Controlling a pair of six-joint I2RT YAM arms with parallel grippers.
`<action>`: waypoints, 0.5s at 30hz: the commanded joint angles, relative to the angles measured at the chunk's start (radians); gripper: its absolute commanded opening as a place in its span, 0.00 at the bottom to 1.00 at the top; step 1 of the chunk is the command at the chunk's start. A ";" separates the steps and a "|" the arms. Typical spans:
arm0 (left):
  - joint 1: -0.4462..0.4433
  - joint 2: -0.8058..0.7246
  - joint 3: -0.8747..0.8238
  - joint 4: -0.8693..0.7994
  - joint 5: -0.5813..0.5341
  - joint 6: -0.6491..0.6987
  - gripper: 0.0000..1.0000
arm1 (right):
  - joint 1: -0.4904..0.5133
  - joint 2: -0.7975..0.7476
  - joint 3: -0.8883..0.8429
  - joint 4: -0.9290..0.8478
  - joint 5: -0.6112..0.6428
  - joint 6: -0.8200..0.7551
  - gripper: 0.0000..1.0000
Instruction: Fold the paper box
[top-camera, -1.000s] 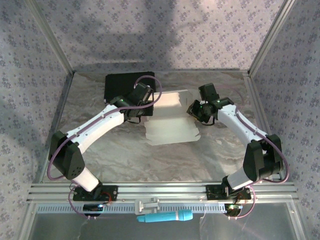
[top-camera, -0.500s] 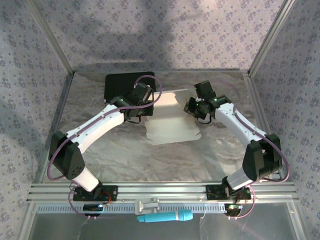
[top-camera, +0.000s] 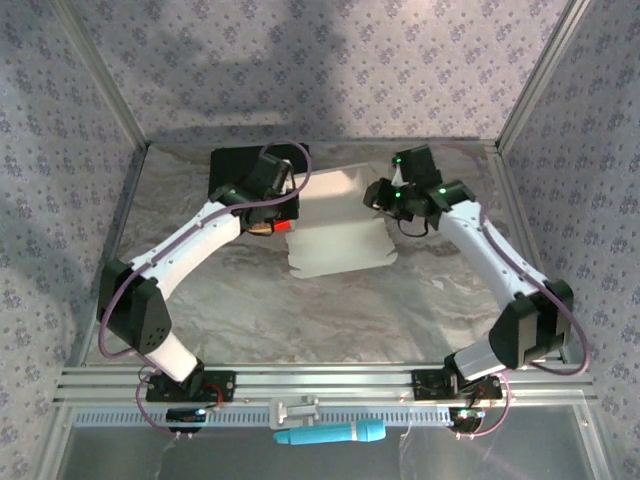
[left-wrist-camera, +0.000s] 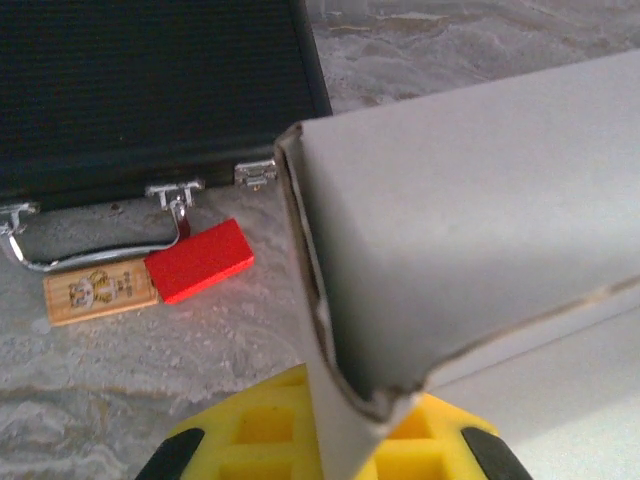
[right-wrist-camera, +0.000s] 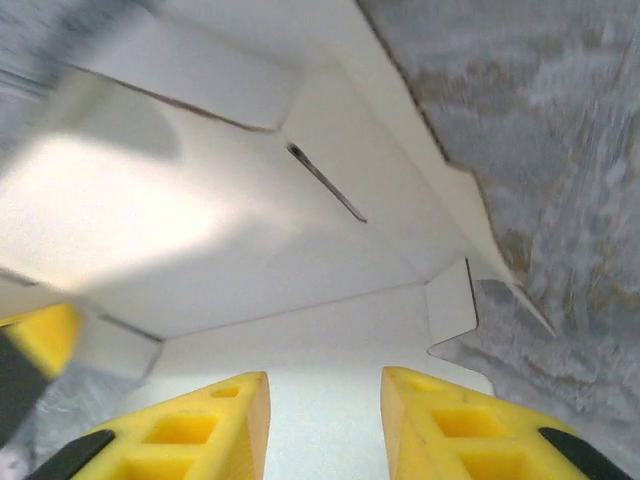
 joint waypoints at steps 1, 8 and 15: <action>0.063 0.048 0.054 0.079 0.135 0.076 0.00 | -0.087 -0.110 0.047 0.007 -0.039 -0.062 0.37; 0.216 0.103 0.063 0.188 0.543 0.134 0.00 | -0.334 -0.233 -0.117 0.351 -0.192 -0.021 0.47; 0.275 0.222 0.174 0.141 0.819 0.159 0.00 | -0.384 -0.060 -0.067 0.430 -0.530 -0.081 0.45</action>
